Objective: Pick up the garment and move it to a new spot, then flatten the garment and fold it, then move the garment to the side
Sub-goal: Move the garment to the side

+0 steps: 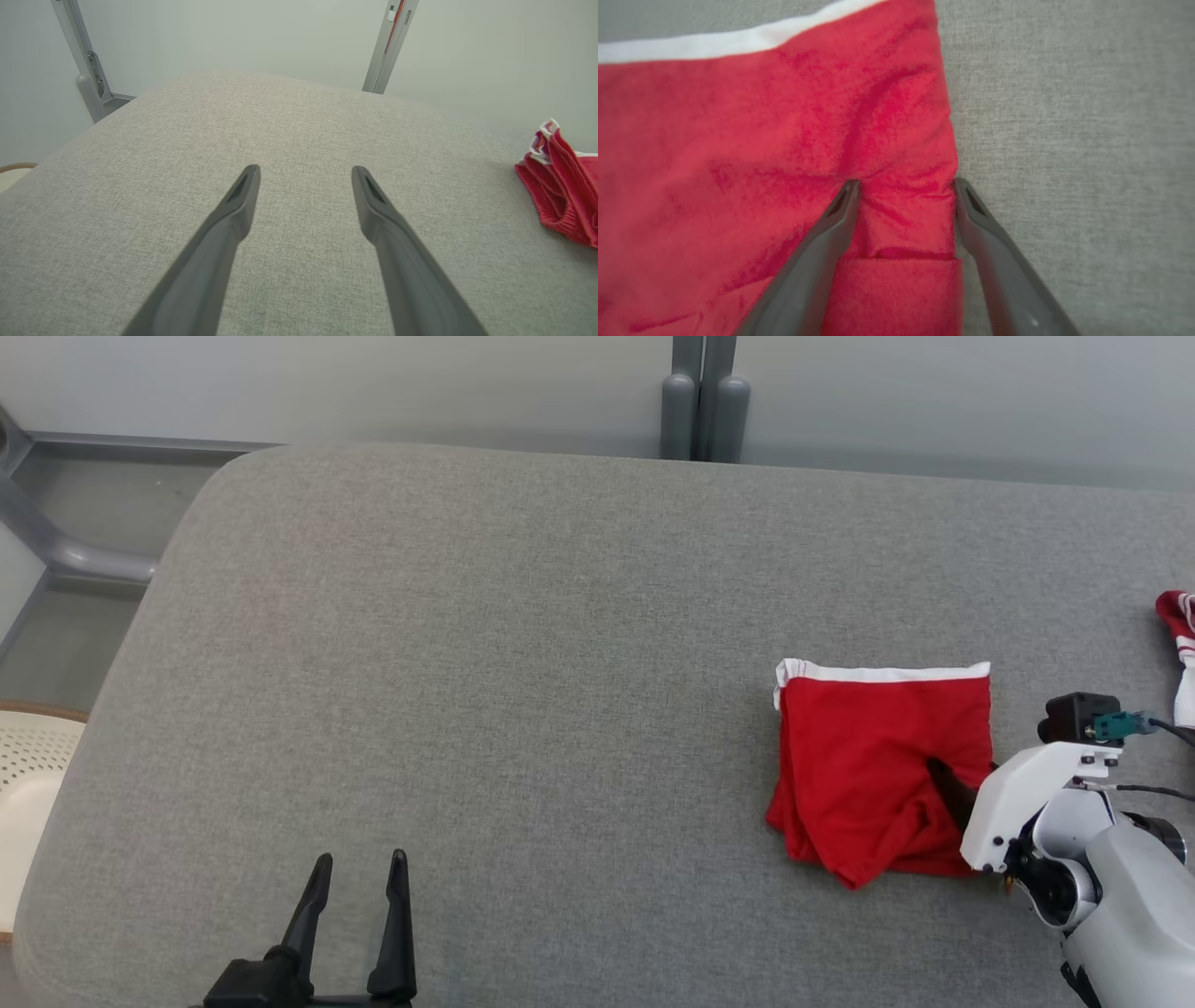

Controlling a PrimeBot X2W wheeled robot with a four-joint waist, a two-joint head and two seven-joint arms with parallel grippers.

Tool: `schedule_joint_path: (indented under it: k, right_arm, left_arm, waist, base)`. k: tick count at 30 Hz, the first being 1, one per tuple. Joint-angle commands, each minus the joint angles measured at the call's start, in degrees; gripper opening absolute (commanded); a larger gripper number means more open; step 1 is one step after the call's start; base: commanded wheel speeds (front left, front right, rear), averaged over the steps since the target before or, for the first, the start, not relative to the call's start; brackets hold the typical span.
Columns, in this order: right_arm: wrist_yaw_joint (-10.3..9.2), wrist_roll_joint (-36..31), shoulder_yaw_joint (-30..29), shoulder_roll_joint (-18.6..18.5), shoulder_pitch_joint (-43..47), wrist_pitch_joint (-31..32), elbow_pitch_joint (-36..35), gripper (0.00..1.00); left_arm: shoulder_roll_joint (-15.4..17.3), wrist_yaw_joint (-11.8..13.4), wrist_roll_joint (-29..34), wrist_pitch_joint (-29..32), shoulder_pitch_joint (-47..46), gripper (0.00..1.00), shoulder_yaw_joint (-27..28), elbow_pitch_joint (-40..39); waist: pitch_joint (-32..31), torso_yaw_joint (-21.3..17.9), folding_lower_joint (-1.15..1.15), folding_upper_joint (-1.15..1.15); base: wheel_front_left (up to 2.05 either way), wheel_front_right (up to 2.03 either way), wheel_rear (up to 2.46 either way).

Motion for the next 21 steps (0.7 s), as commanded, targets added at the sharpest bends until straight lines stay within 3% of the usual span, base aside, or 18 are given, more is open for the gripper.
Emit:
schedule_joint_path:
  k: [1, 4, 10, 15, 21]
  right_arm:
    - [0.04, 2.18, 0.61, 1.33, -0.05, 1.45, 0.69, 0.00]
    - [0.04, 5.33, 0.41, 0.62, -0.94, 2.27, -0.83, 0.00]
    - [0.01, 6.43, -2.01, -7.70, -5.30, 2.34, -7.25, 0.00]
    - [0.03, 4.07, -7.51, -15.93, -9.90, 5.86, -10.20, 0.00]
    - [0.03, -2.95, -13.40, -19.65, -15.15, 8.44, -6.37, 0.00]
  left_arm:
    - [0.13, 0.41, -0.29, 0.02, -0.42, 1.00, 0.29, -0.26]
    - [0.13, 0.70, -0.56, 0.02, -0.43, 1.00, 0.88, -0.52]
    - [0.13, 0.32, -0.13, 0.02, -1.67, 1.00, 1.51, -1.16]
    - [0.13, -0.39, 0.42, 0.02, -4.07, 1.00, 0.91, -1.10]
    - [0.14, -1.11, 1.10, 0.01, -6.22, 1.00, -0.45, -0.13]
  waist:
    - [1.09, 0.77, 0.00, 0.00]
    - [1.26, -0.95, 0.00, 0.00]
    - [2.77, -6.22, 0.00, 0.00]
    - [5.31, -9.19, 0.00, 0.00]
    - [8.70, -10.74, 0.00, 0.00]
  base:
    - [0.00, 0.00, 0.00]
    - [0.00, 0.00, 0.00]
    - [0.00, 0.00, 0.00]
    - [0.00, 0.00, 0.00]
    - [0.00, 0.00, 0.00]
